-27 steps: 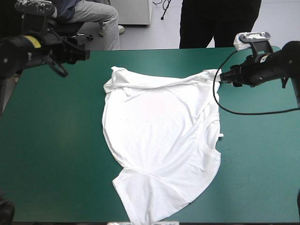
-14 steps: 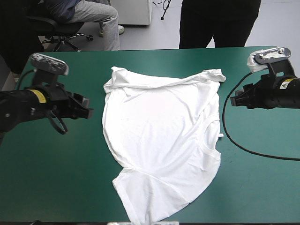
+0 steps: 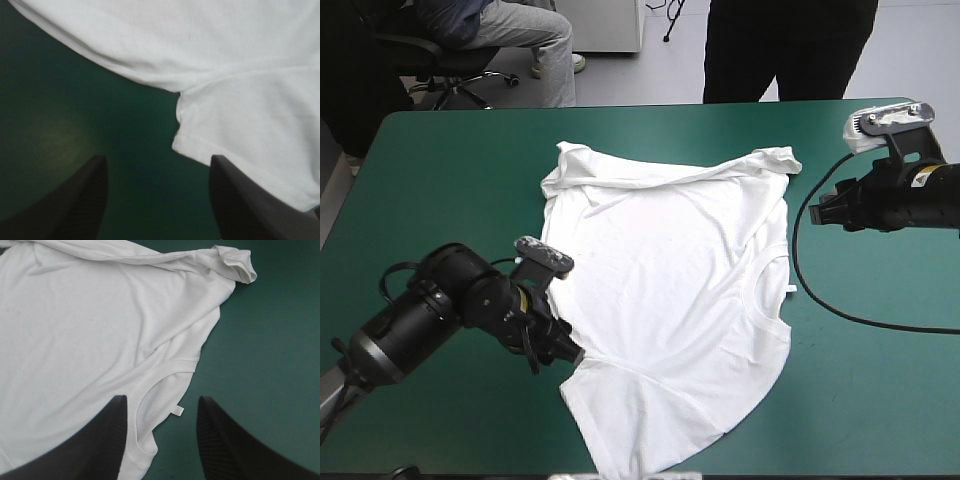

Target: Fold the cloth

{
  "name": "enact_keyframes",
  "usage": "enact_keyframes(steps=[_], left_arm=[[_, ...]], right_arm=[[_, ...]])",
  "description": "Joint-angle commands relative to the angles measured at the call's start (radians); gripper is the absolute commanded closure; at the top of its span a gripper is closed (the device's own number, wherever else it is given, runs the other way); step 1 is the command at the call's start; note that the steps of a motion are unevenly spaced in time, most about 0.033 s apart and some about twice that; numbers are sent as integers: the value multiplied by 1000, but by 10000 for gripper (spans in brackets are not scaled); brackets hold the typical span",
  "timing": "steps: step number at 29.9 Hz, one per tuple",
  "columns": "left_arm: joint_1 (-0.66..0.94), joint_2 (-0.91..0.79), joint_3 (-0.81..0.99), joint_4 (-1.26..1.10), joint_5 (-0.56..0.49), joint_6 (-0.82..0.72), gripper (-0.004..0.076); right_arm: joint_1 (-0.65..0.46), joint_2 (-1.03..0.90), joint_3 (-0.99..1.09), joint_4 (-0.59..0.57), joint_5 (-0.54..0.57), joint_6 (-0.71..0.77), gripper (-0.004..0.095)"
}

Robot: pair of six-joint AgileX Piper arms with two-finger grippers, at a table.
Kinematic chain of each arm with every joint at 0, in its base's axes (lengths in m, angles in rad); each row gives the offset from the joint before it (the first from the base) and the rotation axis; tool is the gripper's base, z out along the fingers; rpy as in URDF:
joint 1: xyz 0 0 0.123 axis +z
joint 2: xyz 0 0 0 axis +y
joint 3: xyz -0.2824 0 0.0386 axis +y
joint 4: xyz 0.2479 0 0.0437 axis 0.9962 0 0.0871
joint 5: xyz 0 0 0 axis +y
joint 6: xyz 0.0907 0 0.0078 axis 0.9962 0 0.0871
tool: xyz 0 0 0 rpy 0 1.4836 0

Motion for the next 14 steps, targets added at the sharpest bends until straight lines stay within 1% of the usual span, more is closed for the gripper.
enact_keyframes(steps=[1,3,5,10,14], left_arm=[[-92,16,31,42,-44,-74,289],[-126,42,53,52,-54,-109,289],[-143,63,67,47,-77,-109,289],[-151,122,103,30,-142,-109,289],[-151,169,150,30,-164,-109,290]], right_arm=[[-8,-3,-21,11,-23,-2,494],[-8,6,-21,16,-23,-2,494],[-8,10,-21,16,-23,-2,494],[-8,19,-23,16,-23,-2,494],[-8,19,-23,16,-23,-2,494]])
